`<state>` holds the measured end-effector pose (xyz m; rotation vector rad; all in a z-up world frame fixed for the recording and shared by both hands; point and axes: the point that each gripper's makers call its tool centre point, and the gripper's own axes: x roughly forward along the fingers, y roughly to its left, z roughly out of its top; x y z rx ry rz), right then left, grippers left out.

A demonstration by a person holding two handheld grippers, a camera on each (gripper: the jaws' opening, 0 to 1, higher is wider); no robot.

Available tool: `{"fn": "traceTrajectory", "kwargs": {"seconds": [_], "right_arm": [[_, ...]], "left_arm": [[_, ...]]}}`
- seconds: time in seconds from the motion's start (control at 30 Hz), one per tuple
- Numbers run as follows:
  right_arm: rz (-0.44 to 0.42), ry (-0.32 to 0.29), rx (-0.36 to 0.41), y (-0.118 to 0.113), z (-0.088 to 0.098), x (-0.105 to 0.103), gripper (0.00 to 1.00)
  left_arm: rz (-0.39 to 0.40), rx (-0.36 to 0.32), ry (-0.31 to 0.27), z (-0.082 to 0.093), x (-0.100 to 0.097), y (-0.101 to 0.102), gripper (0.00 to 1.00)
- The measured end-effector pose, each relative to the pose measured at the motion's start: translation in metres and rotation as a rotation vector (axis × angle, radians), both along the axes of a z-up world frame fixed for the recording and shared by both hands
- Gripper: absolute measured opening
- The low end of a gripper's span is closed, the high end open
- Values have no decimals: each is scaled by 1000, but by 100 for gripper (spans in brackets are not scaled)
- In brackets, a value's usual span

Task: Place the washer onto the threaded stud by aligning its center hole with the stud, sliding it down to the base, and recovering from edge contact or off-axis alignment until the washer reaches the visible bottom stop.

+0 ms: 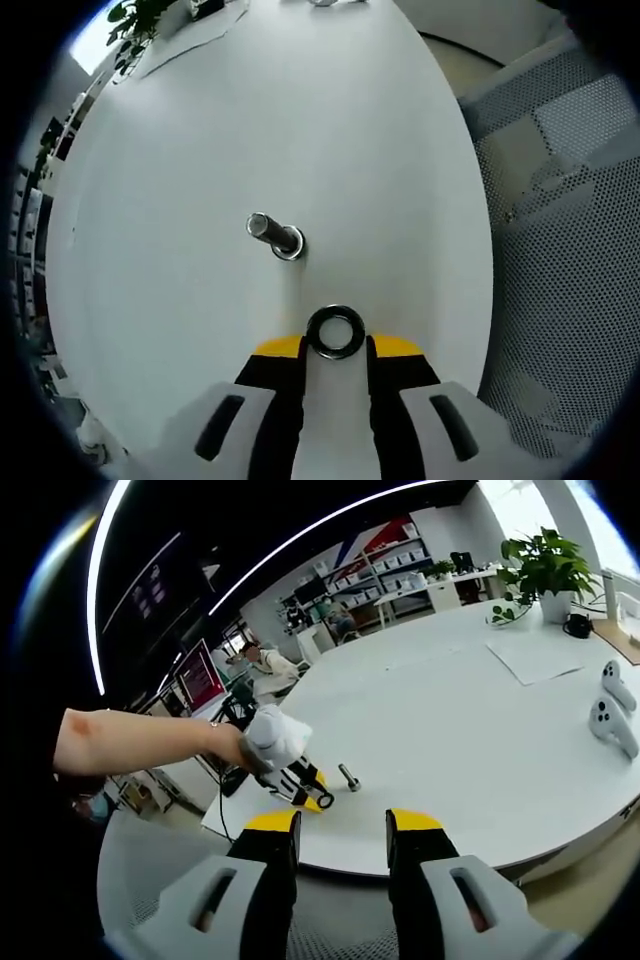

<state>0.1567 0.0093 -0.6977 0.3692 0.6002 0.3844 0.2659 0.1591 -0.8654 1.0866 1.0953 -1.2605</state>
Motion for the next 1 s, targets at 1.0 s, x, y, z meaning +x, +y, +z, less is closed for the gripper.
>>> {"fn": "traceTrajectory", "kwargs": {"seconds": [1.0], "right_arm": [[-2, -3, 1, -1, 0, 0, 37]], "left_arm": [[76, -27, -3, 0, 1, -2, 21]]}}
